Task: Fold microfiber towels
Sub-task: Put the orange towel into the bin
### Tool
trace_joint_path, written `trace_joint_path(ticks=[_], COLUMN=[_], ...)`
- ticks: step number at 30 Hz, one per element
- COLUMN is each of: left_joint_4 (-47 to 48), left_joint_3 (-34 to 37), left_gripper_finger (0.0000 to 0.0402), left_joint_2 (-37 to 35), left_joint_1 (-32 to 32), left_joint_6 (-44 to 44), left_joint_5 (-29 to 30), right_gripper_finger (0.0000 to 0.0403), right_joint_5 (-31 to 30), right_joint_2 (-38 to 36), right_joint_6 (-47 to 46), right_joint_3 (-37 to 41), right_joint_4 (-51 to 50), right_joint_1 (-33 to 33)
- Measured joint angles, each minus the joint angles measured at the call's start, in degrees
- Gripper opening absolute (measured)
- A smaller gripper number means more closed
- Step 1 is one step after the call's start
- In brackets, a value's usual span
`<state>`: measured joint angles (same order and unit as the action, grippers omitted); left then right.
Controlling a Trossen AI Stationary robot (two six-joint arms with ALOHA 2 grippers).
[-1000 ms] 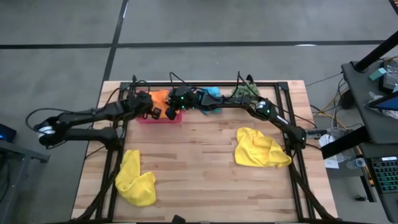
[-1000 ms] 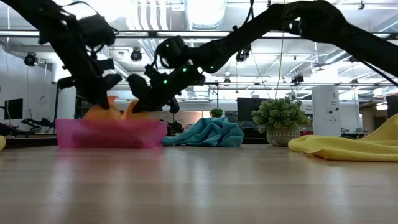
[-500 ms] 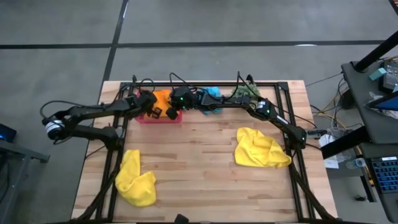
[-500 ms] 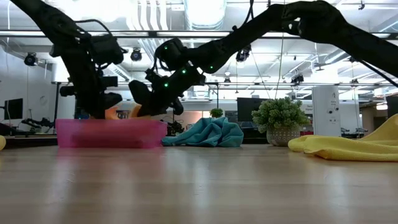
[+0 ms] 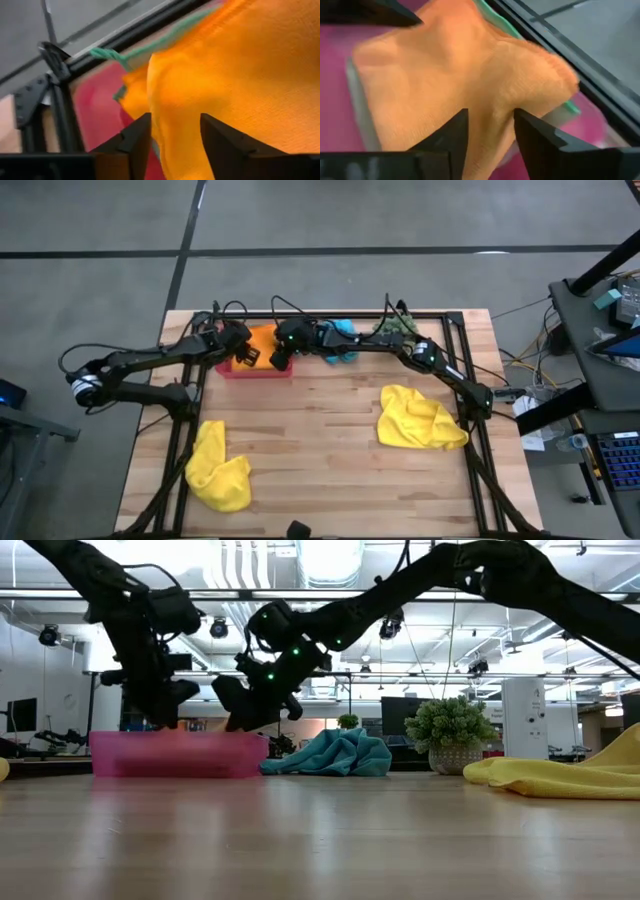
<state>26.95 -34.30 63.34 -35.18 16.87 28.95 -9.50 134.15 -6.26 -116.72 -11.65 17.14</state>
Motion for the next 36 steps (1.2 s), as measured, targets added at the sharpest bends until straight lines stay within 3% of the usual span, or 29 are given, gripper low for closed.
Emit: trace_joint_path(ticks=[4, 11, 20, 27, 31, 36], left_joint_4=[1.0, 0.9, -3.8, -17.0, -21.7, -32.2], left_joint_3=[-1.0, -1.6, -1.2, 0.8, 1.0, 0.1], left_gripper_finger=[0.0180, 0.0182, 0.0182, 0.0156, 0.0106, 0.0039], left_joint_2=[-1.0, -2.6, -2.6, 2.3, 7.5, 16.3], left_joint_1=[0.0, 0.0, 3.4, 6.1, 5.8, 5.8], left_joint_6=[-2.5, -5.2, -5.2, -9.0, -10.0, -10.3], left_joint_5=[1.1, -1.2, -9.2, -10.7, -10.4, -8.6], right_gripper_finger=[0.0173, 0.0189, 0.0140, 0.0058, 0.0016, 0.0009], right_joint_5=[-1.2, -1.2, -0.2, 7.9, 8.5, 8.4], right_joint_2=[-0.2, -1.1, -7.1, -17.2, -24.9, -33.7], right_joint_6=[1.0, 5.1, 10.4, 13.7, 13.9, 12.7], right_joint_3=[-2.2, -4.8, -3.0, 7.5, 18.1, 32.9], right_joint_4=[-6.3, -15.0, -26.3, -27.4, -24.5, -13.2], right_joint_1=[0.2, 0.4, 0.8, -1.0, -2.7, -5.4])
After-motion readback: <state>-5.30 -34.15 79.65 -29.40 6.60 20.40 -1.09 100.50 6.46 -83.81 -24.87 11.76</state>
